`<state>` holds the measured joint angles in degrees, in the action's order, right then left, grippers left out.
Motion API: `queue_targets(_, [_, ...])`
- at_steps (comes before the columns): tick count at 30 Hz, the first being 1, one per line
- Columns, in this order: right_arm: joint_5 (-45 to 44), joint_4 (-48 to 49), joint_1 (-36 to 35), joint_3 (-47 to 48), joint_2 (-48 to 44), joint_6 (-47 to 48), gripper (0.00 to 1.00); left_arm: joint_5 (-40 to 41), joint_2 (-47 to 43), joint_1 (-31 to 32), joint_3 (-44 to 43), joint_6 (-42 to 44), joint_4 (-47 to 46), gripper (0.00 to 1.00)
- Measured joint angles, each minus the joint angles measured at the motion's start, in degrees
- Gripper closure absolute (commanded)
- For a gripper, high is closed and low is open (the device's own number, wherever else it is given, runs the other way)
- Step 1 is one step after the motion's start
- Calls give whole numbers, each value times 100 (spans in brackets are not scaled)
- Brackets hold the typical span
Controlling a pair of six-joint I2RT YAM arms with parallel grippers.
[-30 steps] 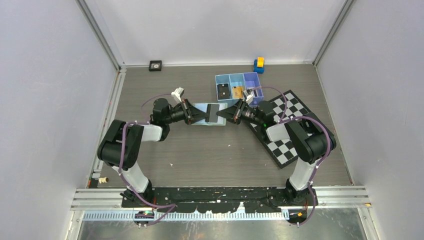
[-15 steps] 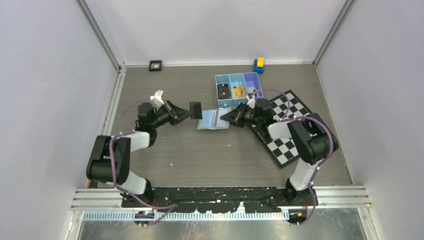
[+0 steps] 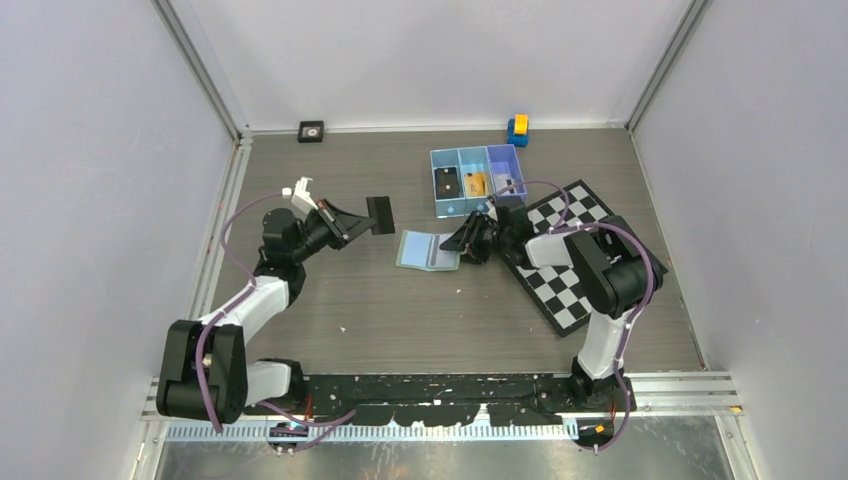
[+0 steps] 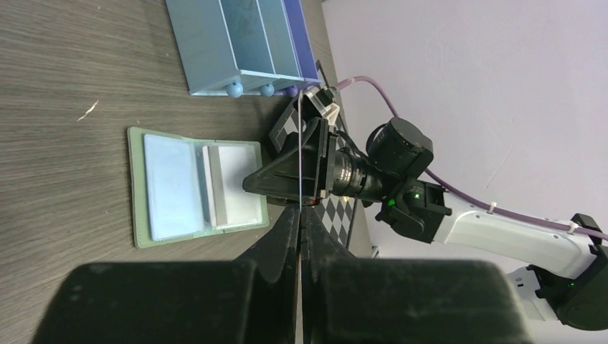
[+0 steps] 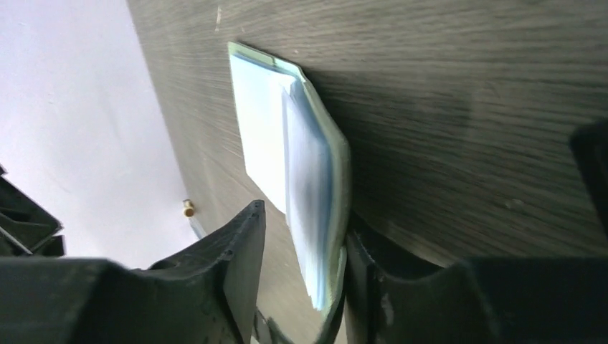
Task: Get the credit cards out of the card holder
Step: Remove the credit card from the card holder.
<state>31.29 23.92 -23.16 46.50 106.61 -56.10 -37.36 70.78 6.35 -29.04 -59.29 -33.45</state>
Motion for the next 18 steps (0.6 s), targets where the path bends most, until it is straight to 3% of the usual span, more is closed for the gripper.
queue_targets(1, [-83, -138, -2, 0, -28, 70, 29, 28, 0, 26, 0, 17, 42, 100])
queue_targets(2, [-146, -243, -4, -2, -74, 122, 21, 33, 0, 55, 0, 39, 79, 100])
queue_targets(3, [-223, -341, -4, -22, -157, 190, 20, 42, 2, 83, 0, 61, 101, 100])
queue_targets(11, [-634, -273, -17, -562, -1714, 595, 18, -48, 247, 470, 0, 114, -197, 100])
queue_targets(18, [-483, 459, -387, -737, -1996, 708, 30, -260, 446, 866, -4, 103, -680, 100])
